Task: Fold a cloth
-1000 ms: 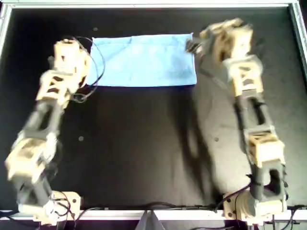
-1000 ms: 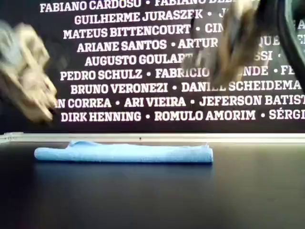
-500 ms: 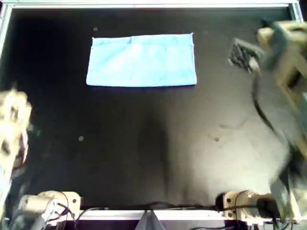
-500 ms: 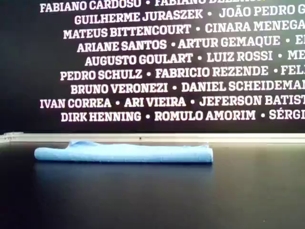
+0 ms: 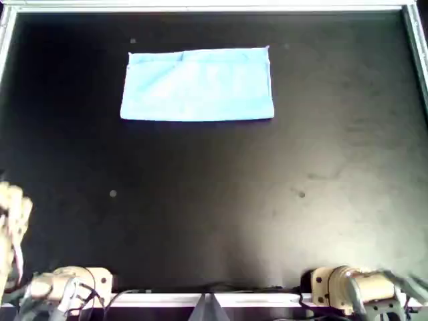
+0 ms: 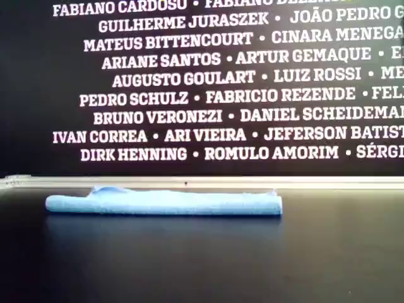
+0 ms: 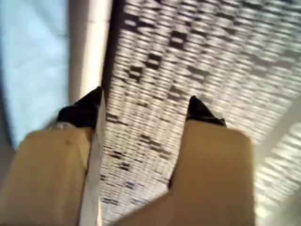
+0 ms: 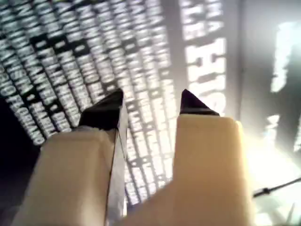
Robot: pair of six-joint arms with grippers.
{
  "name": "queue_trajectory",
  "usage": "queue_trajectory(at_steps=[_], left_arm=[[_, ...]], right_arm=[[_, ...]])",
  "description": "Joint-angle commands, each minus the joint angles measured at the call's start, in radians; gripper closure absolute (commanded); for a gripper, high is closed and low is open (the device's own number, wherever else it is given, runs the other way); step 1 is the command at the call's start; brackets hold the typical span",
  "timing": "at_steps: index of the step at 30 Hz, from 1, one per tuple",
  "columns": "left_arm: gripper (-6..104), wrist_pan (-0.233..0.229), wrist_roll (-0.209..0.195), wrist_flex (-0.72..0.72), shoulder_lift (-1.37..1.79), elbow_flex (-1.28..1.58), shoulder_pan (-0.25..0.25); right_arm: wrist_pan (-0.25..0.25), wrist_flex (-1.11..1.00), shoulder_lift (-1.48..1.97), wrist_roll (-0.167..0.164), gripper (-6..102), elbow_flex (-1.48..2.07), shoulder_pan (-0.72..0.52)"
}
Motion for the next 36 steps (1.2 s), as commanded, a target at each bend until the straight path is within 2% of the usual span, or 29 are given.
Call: queue_trajectory(at_steps=[1,3,7,8,11,14,21,24,29,33,36], left_arm=[[36,-0.002,0.008,-0.071,-0.017,0.115,0.003],[36,-0.002,0.012,-0.156,-0.003,0.293,0.003],[36,-0.003,0.026,-0.456,0.008,0.543,0.002],[36,-0.003,0.044,-0.532,0.008,0.586,0.003],[36,-0.003,0.112,-0.730,-0.017,0.683,0.003],[37,-0.003,0.152,-0.905,-0.017,0.805,0.003],[36,-0.003,0.156,-1.220,-0.020,1.039,0.002],[36,-0.002,0.160,-1.304,-0.026,1.062,0.002],[31,0.005,0.161,-1.333,-0.221,1.045,-0.003],[19,0.074,0.173,-1.335,-0.511,0.942,-0.058],[13,0.092,0.178,-1.335,-0.727,0.781,-0.074]], right_arm=[[0.057,-0.186,0.144,-0.006,48,0.396,0.000],[0.087,-0.252,0.089,-0.006,49,0.546,0.012],[0.061,-0.419,-0.028,-0.009,50,0.591,0.014],[0.075,-0.453,-0.057,-0.011,50,0.606,0.006],[0.061,-0.485,-0.212,-0.034,50,0.635,0.003],[0.067,-0.543,-0.402,-0.043,49,0.657,0.003],[0.064,-0.842,-0.870,-0.041,48,0.627,0.015],[0.060,-0.996,-1.009,-0.041,48,0.626,0.023],[0.058,-1.158,-1.124,-0.043,43,0.626,0.026],[0.058,-1.197,-1.189,-0.034,33,0.620,0.077],[0.074,-1.201,-1.249,-0.041,30,0.574,0.132]])
